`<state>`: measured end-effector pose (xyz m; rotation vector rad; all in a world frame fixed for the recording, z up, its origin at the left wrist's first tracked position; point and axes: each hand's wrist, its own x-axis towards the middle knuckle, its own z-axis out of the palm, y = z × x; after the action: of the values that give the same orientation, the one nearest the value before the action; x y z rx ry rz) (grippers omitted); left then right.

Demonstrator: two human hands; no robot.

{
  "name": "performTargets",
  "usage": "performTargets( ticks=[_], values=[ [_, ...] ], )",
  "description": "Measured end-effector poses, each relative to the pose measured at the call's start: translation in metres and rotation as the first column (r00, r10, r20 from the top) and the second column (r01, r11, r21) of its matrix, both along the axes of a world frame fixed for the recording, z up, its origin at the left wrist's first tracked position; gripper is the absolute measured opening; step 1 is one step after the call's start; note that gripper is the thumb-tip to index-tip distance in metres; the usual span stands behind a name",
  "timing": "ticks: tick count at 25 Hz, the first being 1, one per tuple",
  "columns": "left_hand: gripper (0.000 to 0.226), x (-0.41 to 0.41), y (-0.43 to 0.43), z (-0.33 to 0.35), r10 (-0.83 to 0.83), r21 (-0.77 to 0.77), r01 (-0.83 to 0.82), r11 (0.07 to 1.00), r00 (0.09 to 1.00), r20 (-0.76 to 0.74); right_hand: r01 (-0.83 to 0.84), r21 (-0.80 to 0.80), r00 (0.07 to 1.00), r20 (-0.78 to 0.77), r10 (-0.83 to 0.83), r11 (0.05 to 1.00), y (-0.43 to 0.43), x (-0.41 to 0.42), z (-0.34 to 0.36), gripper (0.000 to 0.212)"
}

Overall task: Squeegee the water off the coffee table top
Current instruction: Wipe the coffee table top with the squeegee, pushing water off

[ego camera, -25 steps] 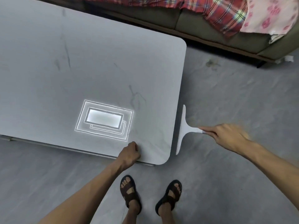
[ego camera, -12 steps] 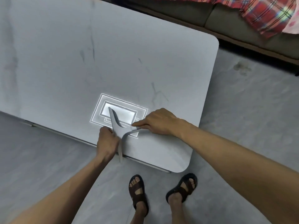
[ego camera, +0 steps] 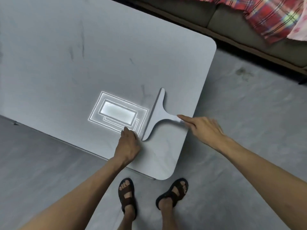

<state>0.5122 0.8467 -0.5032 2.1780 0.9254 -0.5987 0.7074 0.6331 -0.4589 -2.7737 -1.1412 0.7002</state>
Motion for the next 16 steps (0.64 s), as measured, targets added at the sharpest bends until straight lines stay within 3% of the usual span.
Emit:
performTargets(
  ticks=[2, 9, 14, 16],
  values=[
    [0.028, 0.018, -0.03, 0.001, -0.123, -0.035, 0.122, 0.992, 0.992, -0.027, 0.042, -0.028, 0.999, 0.036, -0.041, 0.999, -0.054, 0.003, 0.008, 0.04],
    [0.036, 0.035, -0.082, 0.004, -0.315, -0.114, 0.3, 0.947, 0.936, -0.157, 0.227, -0.176, 0.972, 0.097, -0.213, 0.958, -0.155, -0.002, 0.047, 0.034],
    [0.032, 0.041, -0.079, 0.006, -0.315, -0.149, 0.29, 0.945, 0.932, -0.181, 0.341, 0.06, 0.94, 0.001, -0.341, 0.938, -0.094, 0.019, 0.062, 0.041],
    [0.025, 0.039, -0.077, 0.006, -0.315, -0.164, 0.287, 0.944, 0.93, -0.19, 0.399, 0.051, 0.915, -0.089, -0.394, 0.915, -0.047, 0.031, 0.054, 0.042]
  ],
)
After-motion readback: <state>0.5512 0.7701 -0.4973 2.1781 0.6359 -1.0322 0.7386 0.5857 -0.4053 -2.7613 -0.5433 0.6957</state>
